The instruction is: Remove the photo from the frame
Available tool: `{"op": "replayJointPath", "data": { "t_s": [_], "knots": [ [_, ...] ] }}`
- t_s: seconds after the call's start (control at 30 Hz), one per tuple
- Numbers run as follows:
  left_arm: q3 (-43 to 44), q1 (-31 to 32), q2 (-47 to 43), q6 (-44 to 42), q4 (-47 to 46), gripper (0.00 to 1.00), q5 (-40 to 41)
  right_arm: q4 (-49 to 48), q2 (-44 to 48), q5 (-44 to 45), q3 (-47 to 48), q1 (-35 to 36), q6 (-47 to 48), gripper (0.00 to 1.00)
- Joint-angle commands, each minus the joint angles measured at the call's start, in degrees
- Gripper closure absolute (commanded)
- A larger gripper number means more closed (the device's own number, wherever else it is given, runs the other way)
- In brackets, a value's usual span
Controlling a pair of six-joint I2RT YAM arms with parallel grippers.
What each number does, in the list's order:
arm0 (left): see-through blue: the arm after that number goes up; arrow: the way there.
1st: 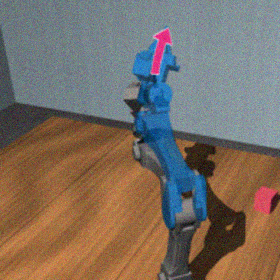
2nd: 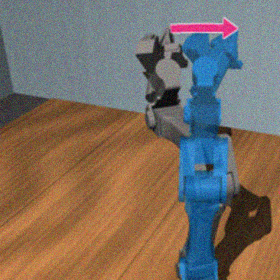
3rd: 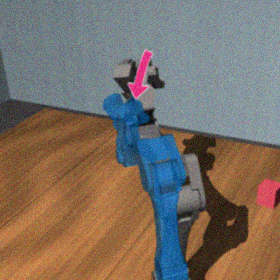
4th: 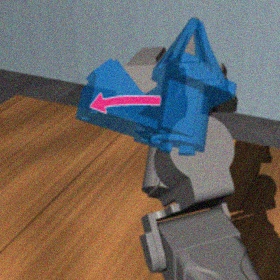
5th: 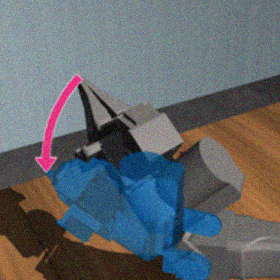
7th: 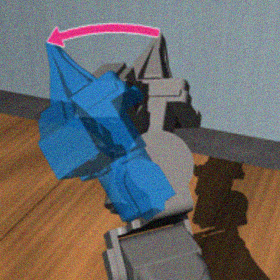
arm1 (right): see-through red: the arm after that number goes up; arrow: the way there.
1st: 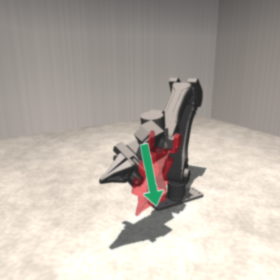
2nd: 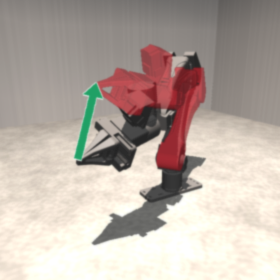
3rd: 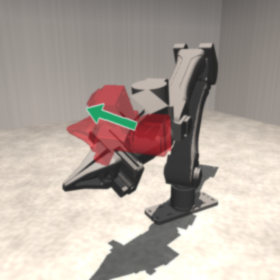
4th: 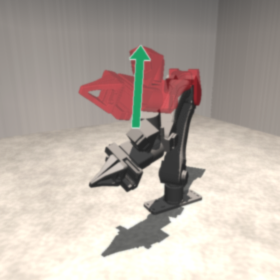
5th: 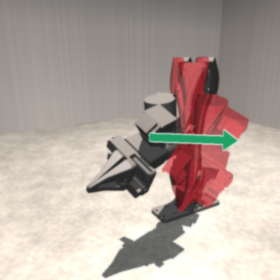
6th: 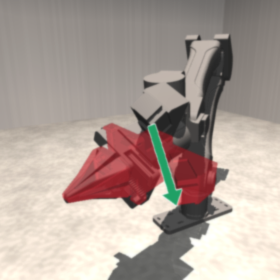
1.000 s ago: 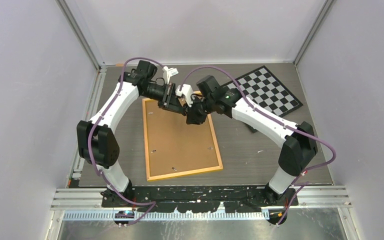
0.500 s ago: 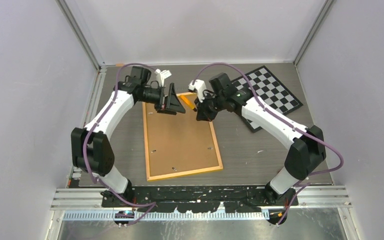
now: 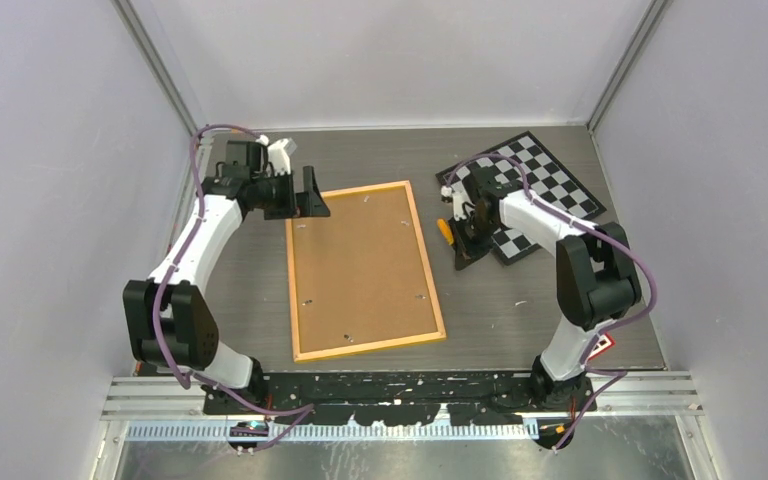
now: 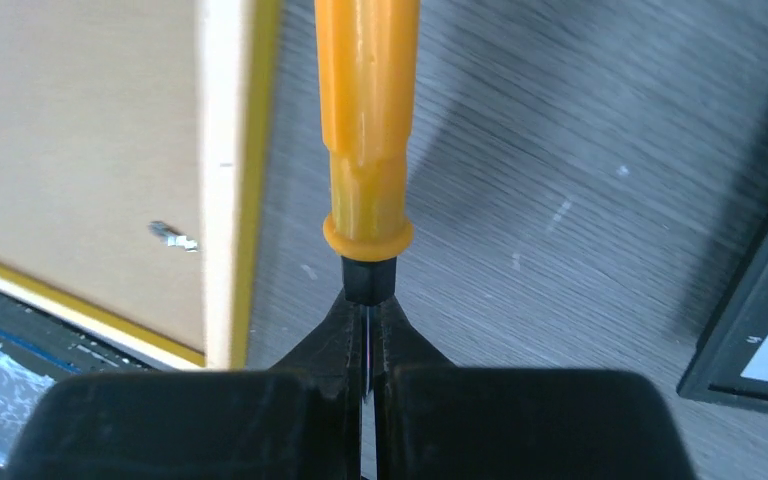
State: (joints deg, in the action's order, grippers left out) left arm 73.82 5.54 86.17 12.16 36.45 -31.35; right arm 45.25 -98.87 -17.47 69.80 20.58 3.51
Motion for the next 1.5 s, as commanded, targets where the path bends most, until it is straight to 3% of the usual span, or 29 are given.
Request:
{"op": "replayJointPath", "data": {
  "t_s": [0.0, 0.37, 0.53, 0.7, 0.97, 1.1, 1.23, 1.47],
  "knots": [
    [-3.08, -0.97, -3.18, -4.68, 2.02, 0.0, 11.16, 0.74, -1.88, 4.57, -0.34, -1.6, -4.03, 0.99],
    [-11.65, -1.37, -2.93, -0.31, 2.5, 0.0, 21.85, -0.04, -9.43, 10.89, 0.67, -3.18, -10.92, 0.98],
    [-15.53, -1.41, -1.61, 3.25, 3.03, 0.02, 24.08, -0.64, -9.28, 13.82, -0.51, -3.31, -13.33, 0.88],
    [-18.2, -1.37, -0.56, 3.67, -0.06, 0.15, 23.68, 0.05, -9.5, 15.31, -0.41, -3.34, -13.91, 0.8],
    [-16.61, -1.33, 5.93, 4.17, -1.73, 0.34, 23.46, 1.1, -5.47, 14.98, -0.78, -3.7, -14.07, 0.57],
    [-15.69, -1.32, 8.6, 4.16, -2.58, 0.5, 24.74, 1.13, -2.42, 14.09, 0.48, -3.74, -13.41, 0.5],
    [-12.87, -1.34, 12.58, 4.52, -1.56, 0.6, 30.69, -0.94, 1.24, 13.75, 1.37, -3.73, -12.16, 0.32],
    [-5.42, -2.67, 20.19, 6.0, -2.38, 0.81, 35.88, -3.71, 4.68, 15.99, 6.65, -3.72, -7.67, 0.2]
  ]
}}
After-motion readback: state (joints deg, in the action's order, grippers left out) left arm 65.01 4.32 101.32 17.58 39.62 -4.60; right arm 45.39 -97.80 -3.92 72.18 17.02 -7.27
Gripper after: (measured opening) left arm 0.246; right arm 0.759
